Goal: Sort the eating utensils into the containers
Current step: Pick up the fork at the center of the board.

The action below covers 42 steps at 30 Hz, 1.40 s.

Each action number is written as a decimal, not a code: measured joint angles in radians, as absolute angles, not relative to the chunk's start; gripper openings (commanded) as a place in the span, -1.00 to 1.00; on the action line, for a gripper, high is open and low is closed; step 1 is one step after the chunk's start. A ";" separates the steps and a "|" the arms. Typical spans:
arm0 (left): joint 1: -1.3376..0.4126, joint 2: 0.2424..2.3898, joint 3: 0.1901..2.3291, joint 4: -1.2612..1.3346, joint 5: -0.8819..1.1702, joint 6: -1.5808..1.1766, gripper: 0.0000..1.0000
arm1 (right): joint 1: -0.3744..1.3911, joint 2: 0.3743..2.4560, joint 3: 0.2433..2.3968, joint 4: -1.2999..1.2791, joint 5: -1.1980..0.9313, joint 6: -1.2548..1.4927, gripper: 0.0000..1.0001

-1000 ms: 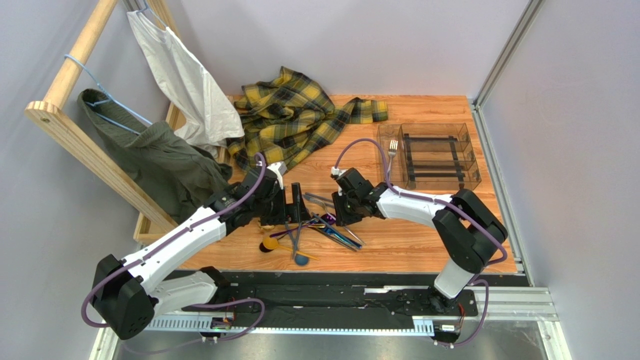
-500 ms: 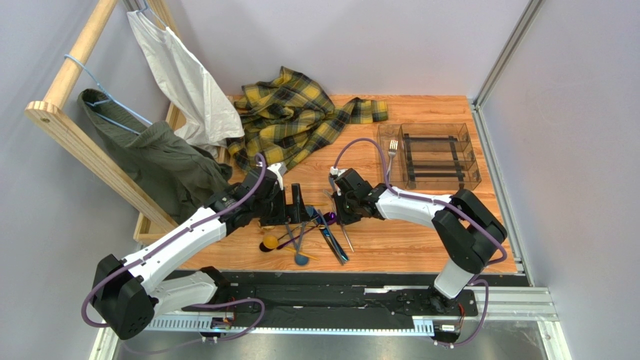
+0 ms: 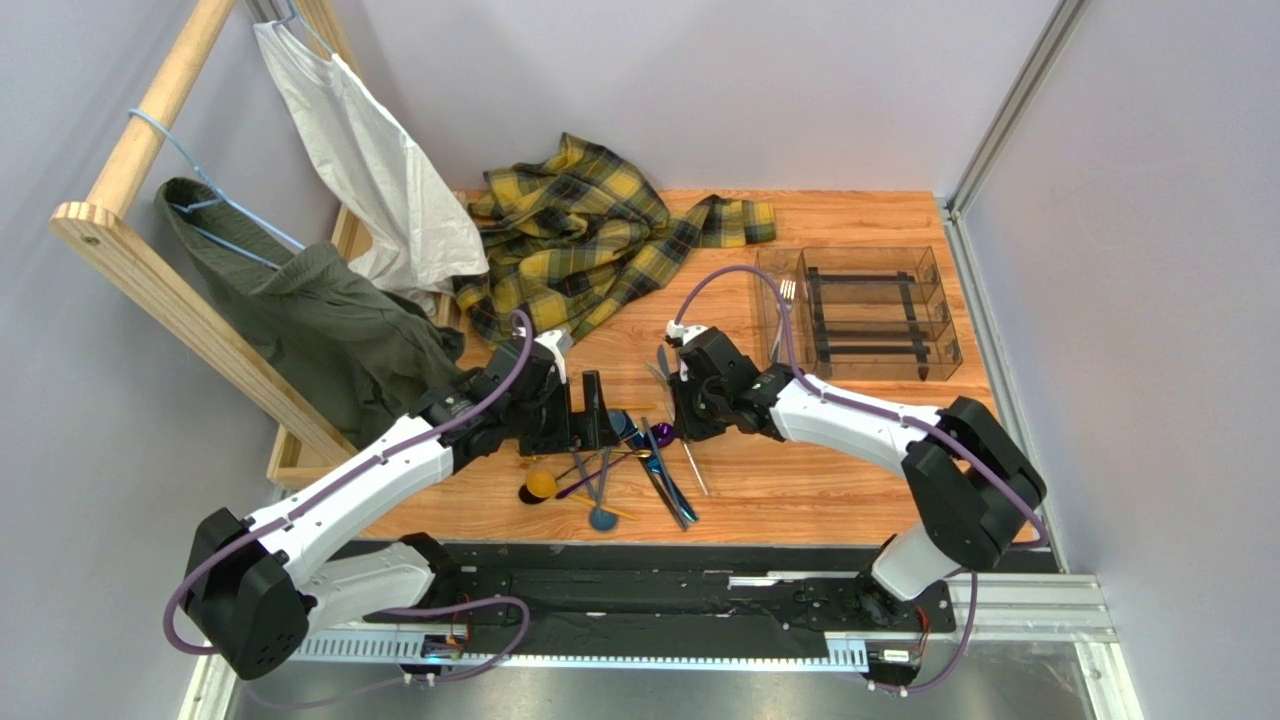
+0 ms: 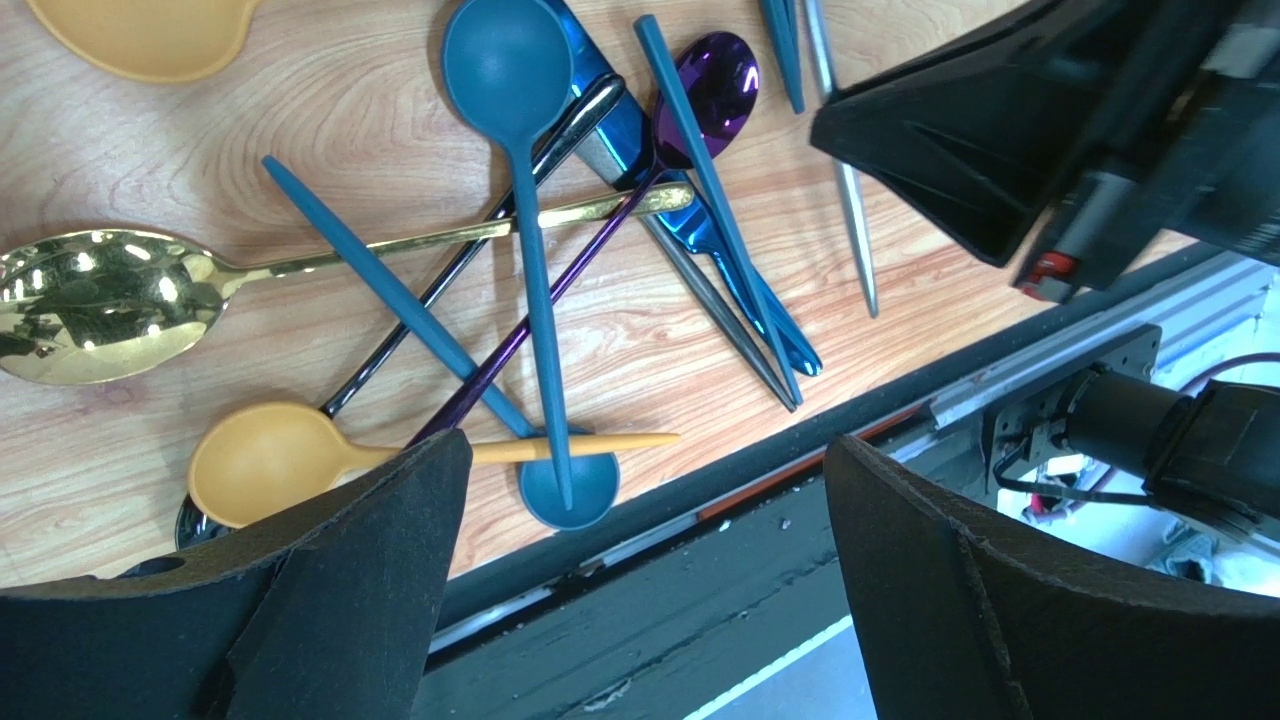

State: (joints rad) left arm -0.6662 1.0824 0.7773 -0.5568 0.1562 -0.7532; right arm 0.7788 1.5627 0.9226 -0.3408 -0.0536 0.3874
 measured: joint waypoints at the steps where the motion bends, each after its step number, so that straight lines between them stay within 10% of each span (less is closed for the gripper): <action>1: -0.666 1.082 0.777 -0.557 0.156 -0.753 0.93 | 0.779 1.554 0.923 -0.344 -0.054 0.387 -1.00; 42: -0.666 1.096 0.765 -0.556 0.167 -0.749 0.93 | 0.702 1.018 0.972 -0.590 0.220 0.417 -1.00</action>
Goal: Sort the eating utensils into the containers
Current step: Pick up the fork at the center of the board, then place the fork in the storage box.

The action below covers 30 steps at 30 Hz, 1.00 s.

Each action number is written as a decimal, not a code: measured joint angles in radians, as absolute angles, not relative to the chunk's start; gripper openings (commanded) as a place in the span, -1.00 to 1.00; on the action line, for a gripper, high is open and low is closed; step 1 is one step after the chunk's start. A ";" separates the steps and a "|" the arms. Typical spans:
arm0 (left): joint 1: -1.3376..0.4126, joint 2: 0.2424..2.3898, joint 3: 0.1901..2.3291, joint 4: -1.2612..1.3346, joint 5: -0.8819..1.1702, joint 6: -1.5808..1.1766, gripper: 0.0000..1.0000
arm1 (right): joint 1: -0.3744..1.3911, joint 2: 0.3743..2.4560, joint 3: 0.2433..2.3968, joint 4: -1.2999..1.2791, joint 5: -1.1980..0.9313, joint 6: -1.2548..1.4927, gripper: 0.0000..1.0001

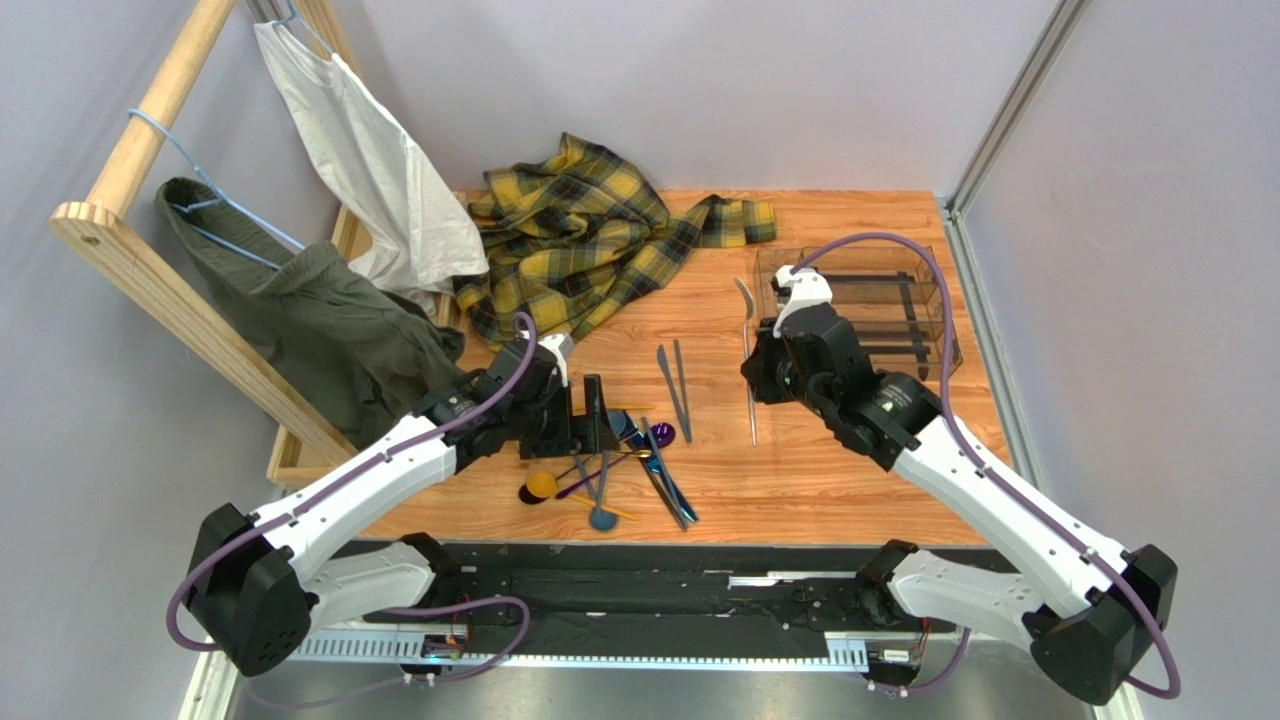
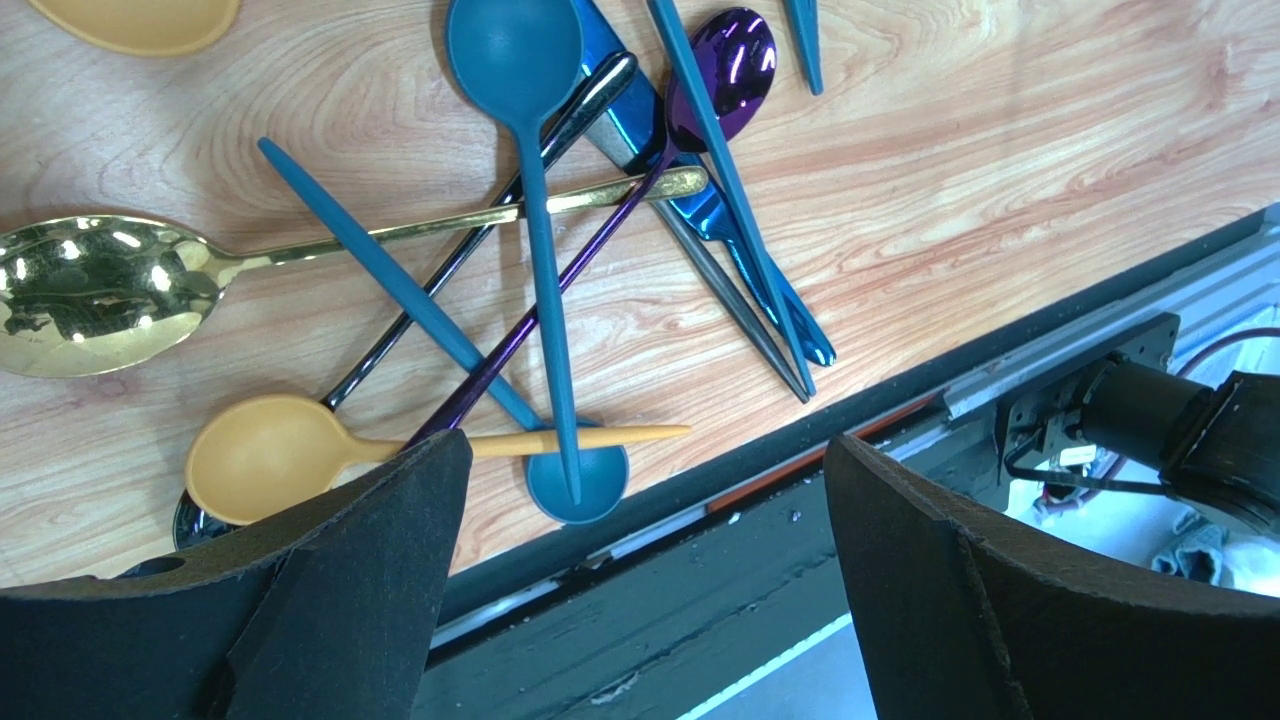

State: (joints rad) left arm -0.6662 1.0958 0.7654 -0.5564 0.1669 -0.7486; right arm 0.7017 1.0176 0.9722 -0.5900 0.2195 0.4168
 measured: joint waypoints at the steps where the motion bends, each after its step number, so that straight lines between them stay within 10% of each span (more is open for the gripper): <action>1: -0.666 1.096 0.765 -0.556 0.168 -0.749 0.93 | 0.694 1.035 0.982 -0.589 0.220 0.414 -1.00; 30: -0.666 1.177 0.766 -0.549 0.175 -0.716 0.93 | 0.300 1.514 1.238 -0.478 0.168 0.349 -1.00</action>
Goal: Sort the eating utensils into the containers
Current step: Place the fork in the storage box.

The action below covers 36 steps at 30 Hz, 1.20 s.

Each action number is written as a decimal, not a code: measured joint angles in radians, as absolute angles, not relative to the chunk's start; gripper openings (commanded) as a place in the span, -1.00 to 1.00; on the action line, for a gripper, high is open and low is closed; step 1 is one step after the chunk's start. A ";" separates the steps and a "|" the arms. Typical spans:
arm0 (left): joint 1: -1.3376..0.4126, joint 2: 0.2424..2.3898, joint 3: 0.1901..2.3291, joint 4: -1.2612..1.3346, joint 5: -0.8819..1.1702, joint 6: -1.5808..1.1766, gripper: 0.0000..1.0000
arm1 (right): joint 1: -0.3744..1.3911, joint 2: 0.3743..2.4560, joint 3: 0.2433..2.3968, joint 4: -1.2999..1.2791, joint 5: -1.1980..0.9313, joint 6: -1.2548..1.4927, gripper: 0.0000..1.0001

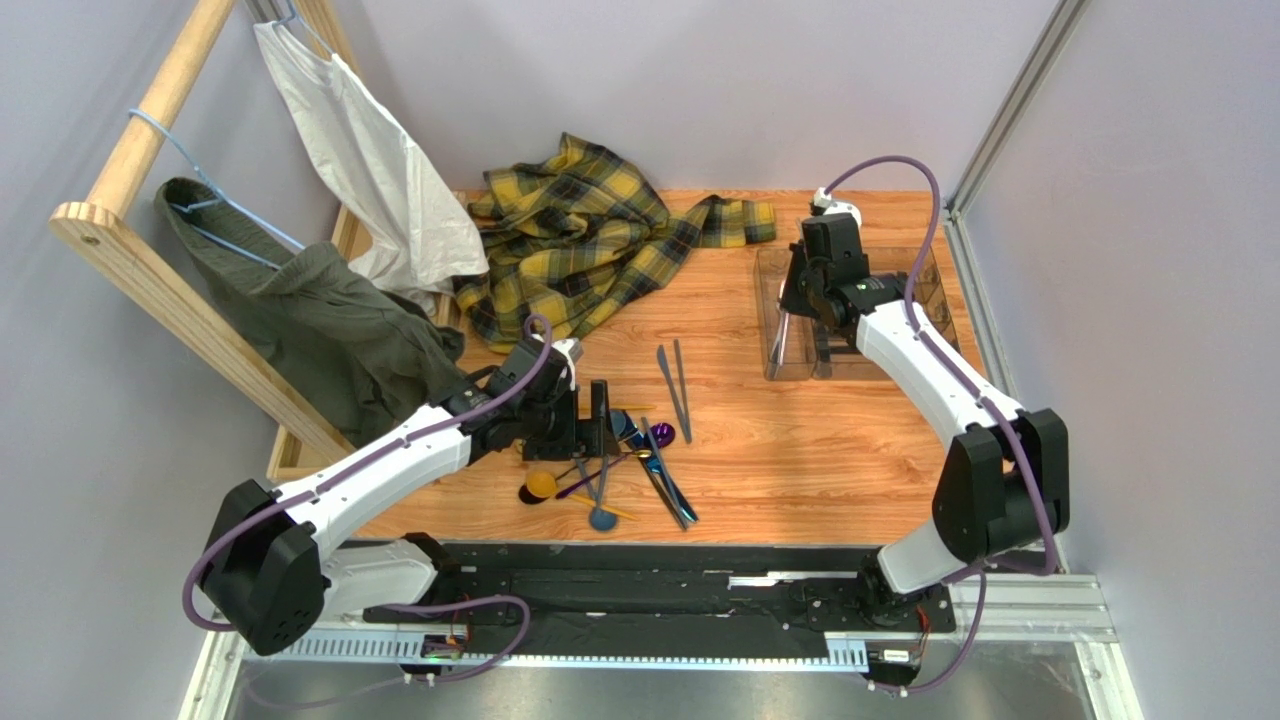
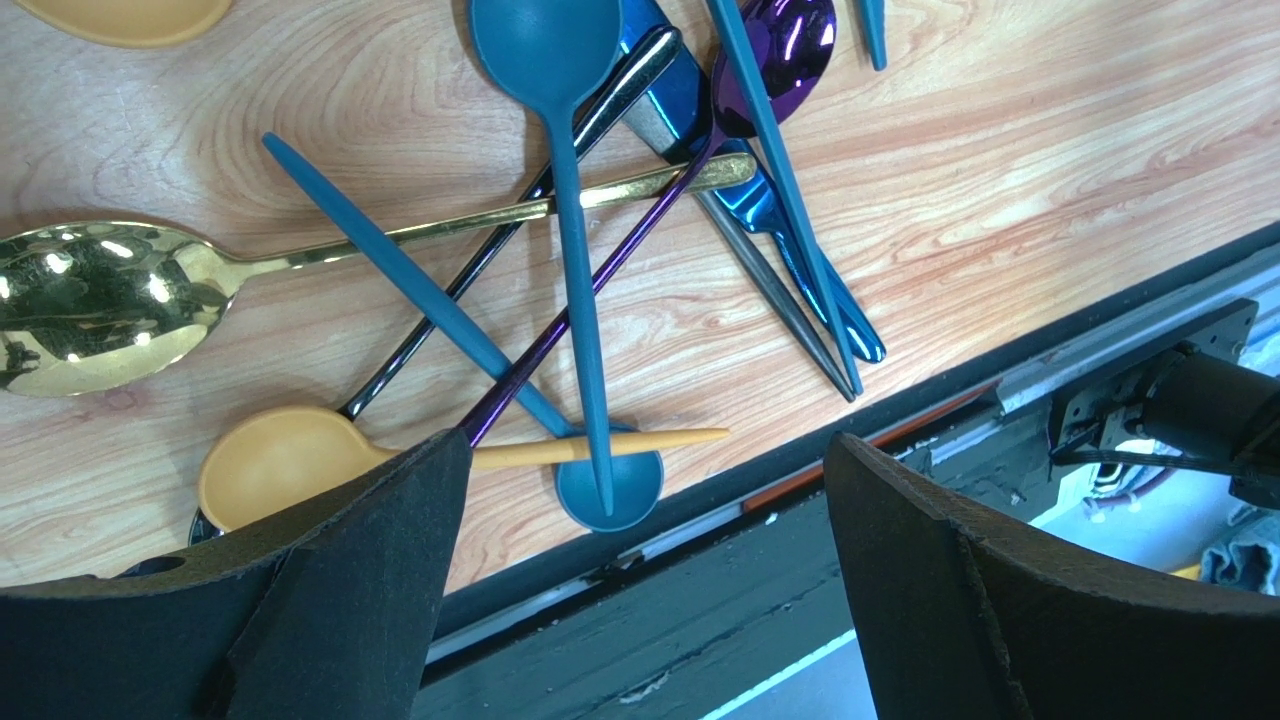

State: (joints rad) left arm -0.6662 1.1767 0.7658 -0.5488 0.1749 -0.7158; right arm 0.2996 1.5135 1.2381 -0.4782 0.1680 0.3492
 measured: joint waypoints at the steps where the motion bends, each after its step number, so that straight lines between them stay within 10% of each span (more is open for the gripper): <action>1: -0.666 1.177 0.767 -0.550 0.175 -0.715 0.93 | 0.300 1.527 1.245 -0.473 0.178 0.346 -1.00; 36: -0.666 1.175 0.765 -0.567 0.148 -0.707 0.93 | 0.300 1.836 1.385 -0.423 0.425 0.308 -0.99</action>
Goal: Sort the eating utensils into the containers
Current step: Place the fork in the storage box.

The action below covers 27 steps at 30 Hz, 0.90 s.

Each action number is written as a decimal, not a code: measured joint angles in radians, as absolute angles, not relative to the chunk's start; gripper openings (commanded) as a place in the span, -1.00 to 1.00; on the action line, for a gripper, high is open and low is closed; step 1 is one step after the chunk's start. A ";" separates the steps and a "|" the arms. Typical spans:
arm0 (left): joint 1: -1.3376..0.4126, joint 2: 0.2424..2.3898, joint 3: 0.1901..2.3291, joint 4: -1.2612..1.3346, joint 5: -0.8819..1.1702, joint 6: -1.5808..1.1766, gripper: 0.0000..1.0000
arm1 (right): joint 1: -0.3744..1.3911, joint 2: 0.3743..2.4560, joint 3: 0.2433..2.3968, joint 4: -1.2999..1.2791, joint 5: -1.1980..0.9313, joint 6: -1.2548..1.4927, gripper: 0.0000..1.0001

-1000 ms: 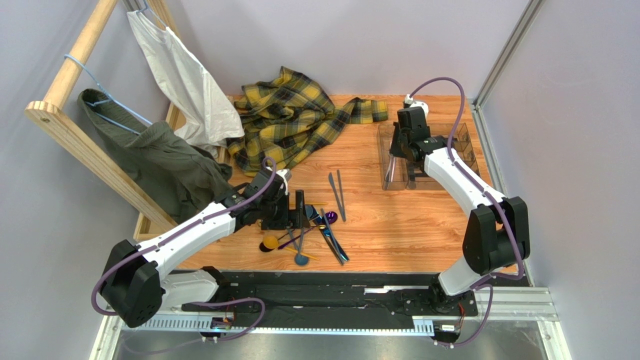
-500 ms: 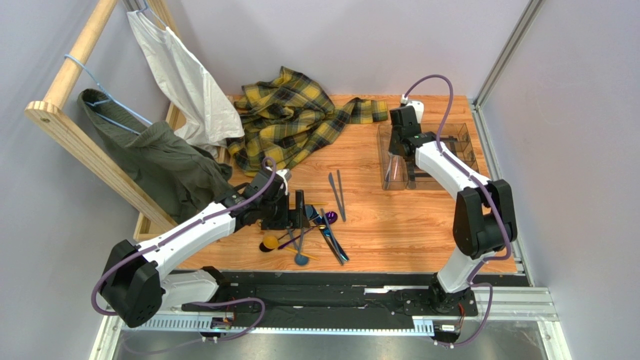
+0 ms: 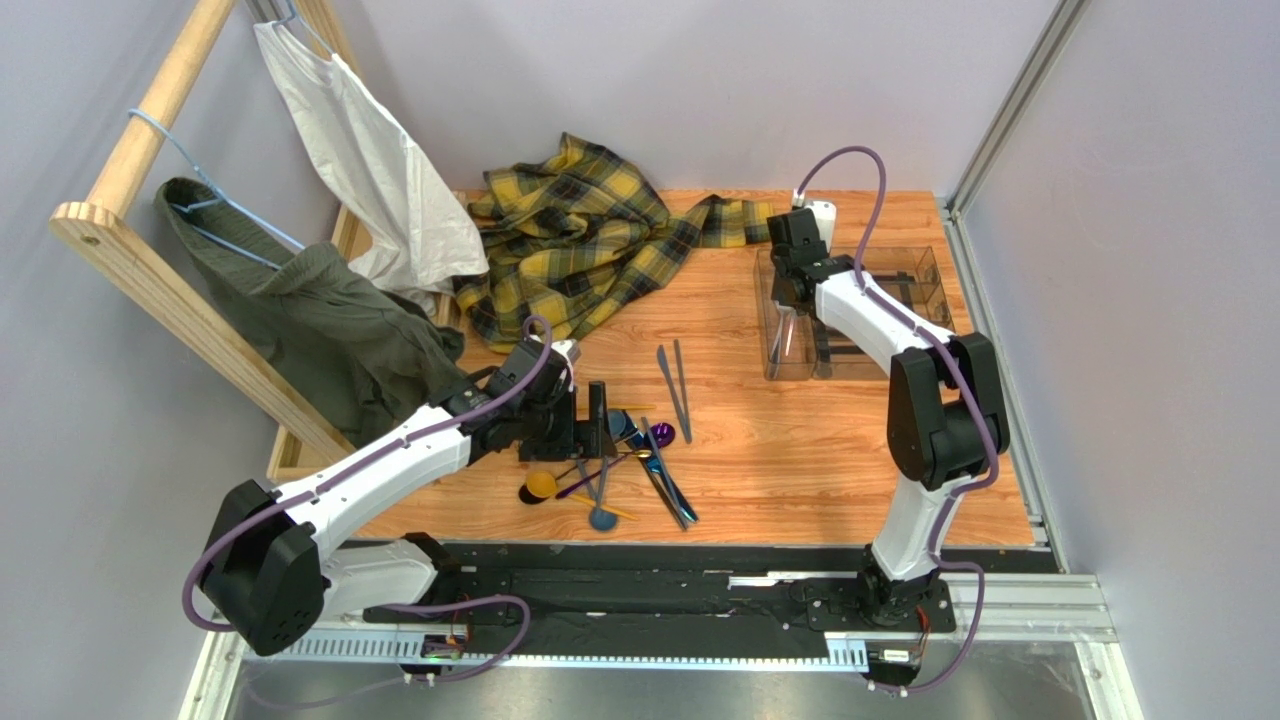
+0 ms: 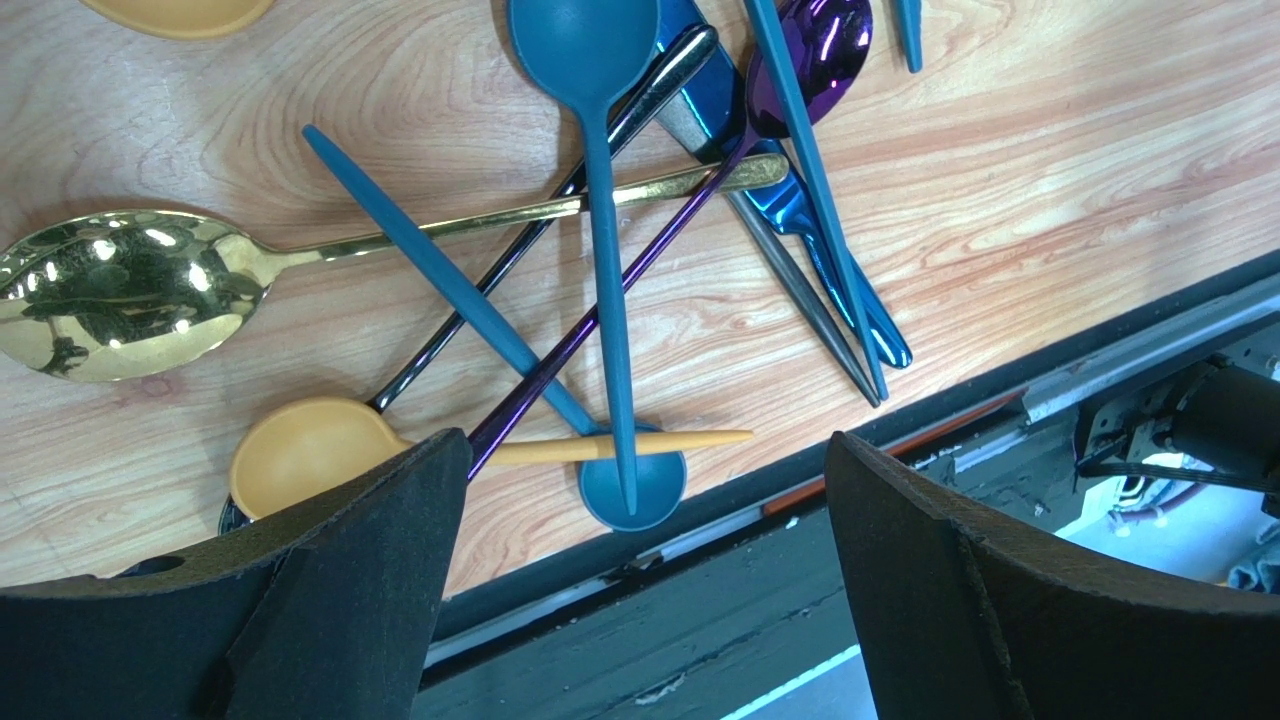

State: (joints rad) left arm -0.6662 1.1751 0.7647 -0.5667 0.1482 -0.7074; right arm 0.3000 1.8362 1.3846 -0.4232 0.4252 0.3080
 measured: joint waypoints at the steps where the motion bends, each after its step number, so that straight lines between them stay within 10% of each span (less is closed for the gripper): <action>1: -0.666 1.175 0.764 -0.567 0.148 -0.708 0.93 | 0.300 1.837 1.385 -0.423 0.426 0.305 -0.99; 18: -0.666 1.181 0.764 -0.566 0.147 -0.699 0.93 | 0.360 1.885 1.430 -0.458 0.471 0.256 -0.86; 27: -0.666 1.182 0.764 -0.576 0.128 -0.690 0.93 | 0.358 1.886 1.433 -0.492 0.490 0.257 -0.47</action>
State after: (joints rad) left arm -0.6662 1.1824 0.7643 -0.5762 0.1280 -0.6895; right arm 0.3580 1.8858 1.4326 -0.4915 0.4904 0.2565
